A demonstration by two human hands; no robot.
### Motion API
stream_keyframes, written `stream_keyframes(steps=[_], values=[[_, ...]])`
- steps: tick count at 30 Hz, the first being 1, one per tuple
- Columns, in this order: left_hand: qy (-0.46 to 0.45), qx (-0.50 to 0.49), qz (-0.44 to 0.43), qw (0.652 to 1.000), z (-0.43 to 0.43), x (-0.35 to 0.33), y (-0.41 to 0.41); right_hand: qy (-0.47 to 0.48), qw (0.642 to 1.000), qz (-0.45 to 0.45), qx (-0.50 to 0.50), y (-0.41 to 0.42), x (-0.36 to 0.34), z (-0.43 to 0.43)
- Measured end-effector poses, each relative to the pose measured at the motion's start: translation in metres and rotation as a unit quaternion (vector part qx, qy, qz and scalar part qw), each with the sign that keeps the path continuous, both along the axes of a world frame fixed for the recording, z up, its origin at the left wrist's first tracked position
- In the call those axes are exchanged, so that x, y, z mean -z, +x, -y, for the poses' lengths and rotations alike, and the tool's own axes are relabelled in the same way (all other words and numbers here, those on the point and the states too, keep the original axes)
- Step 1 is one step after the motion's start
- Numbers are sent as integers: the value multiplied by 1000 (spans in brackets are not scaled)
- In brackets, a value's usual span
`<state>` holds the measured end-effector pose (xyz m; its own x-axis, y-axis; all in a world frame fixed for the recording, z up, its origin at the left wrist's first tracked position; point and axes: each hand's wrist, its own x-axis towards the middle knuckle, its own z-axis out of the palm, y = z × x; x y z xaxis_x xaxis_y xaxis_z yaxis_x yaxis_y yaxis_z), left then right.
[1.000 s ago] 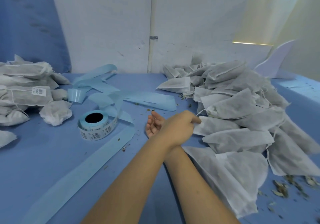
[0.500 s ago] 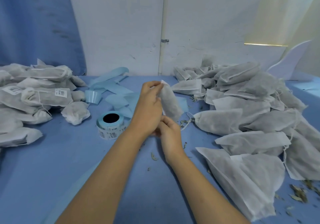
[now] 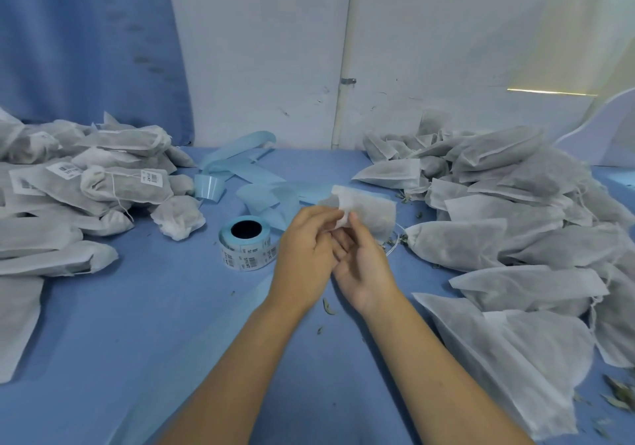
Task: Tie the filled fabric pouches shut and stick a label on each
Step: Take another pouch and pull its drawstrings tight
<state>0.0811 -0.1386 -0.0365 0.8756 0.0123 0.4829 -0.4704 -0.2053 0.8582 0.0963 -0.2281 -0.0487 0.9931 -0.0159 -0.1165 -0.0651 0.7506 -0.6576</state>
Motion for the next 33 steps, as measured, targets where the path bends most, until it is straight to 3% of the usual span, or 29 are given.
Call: stream_keyframes(steps=[6, 12, 19, 33], values=[[-53, -146, -37, 987, -3, 3, 0, -23, 998, -60, -10, 4, 3, -1], [-129, -53, -225, 964, -1, 11, 2, -52, 997, -45, -22, 3, 3, -4], [-147, -63, -149, 976, -3, 12, 3, -73, 997, -21, -14, 4, 6, -4], [-217, 9, -175, 960, -2, 5, 0, -174, 982, 49, -60, -4, 3, -6]])
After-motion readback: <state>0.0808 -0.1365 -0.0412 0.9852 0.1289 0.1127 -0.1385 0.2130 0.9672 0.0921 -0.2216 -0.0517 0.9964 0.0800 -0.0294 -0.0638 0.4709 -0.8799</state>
